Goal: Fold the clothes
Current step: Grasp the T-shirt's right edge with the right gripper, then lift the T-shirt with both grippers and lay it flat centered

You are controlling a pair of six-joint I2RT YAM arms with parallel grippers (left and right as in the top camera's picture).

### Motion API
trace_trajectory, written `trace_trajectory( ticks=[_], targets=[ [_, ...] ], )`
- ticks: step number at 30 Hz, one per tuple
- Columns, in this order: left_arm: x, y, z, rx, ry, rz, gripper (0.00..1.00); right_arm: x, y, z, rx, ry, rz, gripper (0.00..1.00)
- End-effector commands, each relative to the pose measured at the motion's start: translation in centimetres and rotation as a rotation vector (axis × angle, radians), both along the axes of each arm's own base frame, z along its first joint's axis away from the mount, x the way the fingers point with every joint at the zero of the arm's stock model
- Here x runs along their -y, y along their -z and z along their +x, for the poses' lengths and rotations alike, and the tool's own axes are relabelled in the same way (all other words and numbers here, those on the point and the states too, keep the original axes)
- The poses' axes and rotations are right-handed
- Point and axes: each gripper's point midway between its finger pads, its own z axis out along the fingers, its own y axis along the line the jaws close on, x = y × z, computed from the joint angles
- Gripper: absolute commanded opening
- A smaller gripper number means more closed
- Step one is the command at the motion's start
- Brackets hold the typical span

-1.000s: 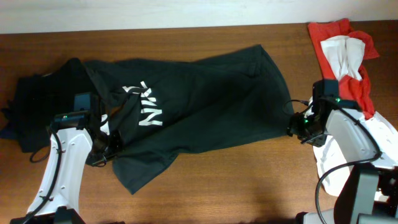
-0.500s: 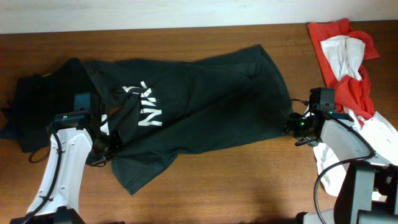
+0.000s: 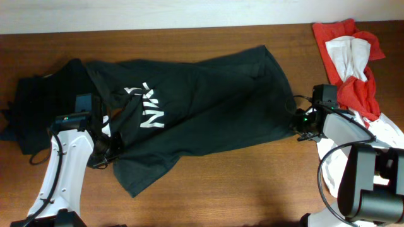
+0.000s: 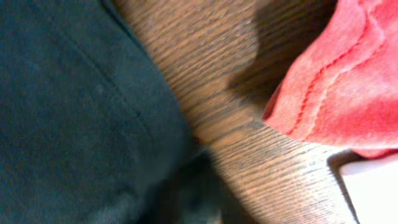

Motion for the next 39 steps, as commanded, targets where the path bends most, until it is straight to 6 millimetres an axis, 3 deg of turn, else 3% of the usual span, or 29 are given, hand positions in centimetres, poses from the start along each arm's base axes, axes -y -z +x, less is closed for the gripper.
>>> trace_trajectory(
  ticks=[1, 3, 6, 10, 13, 18, 20, 24, 28, 32, 35, 39],
  targets=[
    [-0.4, -0.7, 0.5, 0.03, 0.015, 0.019, 0.0, -1.4, 3.6, -3.2, -0.139, -0.004, 0.07, 0.04],
    [-0.4, -0.7, 0.7, 0.038, 0.015, 0.02, 0.0, -1.3, 2.9, -3.0, -0.135, -0.003, 0.068, 0.04],
    [-0.4, -1.1, 1.7, 0.077, 0.016, 0.017, 0.0, -1.0, 0.3, -2.1, -0.12, -0.01, 0.058, 0.04],
    [-0.2, -4.5, 4.8, 0.199, 0.021, -0.002, 0.0, -0.6, -6.9, 0.1, -0.05, -0.055, 0.034, 0.04],
    [0.4, -8.9, 7.9, 0.341, 0.063, -0.03, 0.0, -0.5, -14.1, 1.2, 0.032, -0.077, 0.014, 0.04],
    [0.0, -19.1, 11.3, 0.59, 0.081, -0.005, 0.0, -0.4, -28.5, 1.0, 0.258, -0.13, -0.062, 0.04],
    [-0.5, -22.4, 11.6, 0.666, 0.071, 0.011, 0.0, -0.5, -31.8, 0.5, 0.319, -0.129, -0.078, 0.04],
    [-2.5, -31.0, 11.1, 0.867, 0.027, 0.072, 0.0, -0.9, -39.9, -1.6, 0.49, -0.127, -0.12, 0.04],
    [-3.6, -36.7, 9.3, 1.005, -0.006, 0.124, 0.0, -1.2, -45.2, -3.3, 0.632, -0.125, -0.156, 0.04],
    [-3.5, -40.2, 8.0, 1.116, -0.005, 0.154, 0.0, -0.9, -49.5, -4.5, 0.765, -0.105, -0.211, 0.04],
    [-2.9, -40.6, 8.6, 1.142, 0.022, 0.12, 0.0, -0.8, -49.9, -4.1, 0.782, -0.103, -0.218, 0.04],
    [-2.0, -39.6, 11.2, 1.129, 0.068, 0.055, 0.0, -0.4, -48.2, -1.8, 0.724, -0.106, -0.204, 0.04]
  ],
)
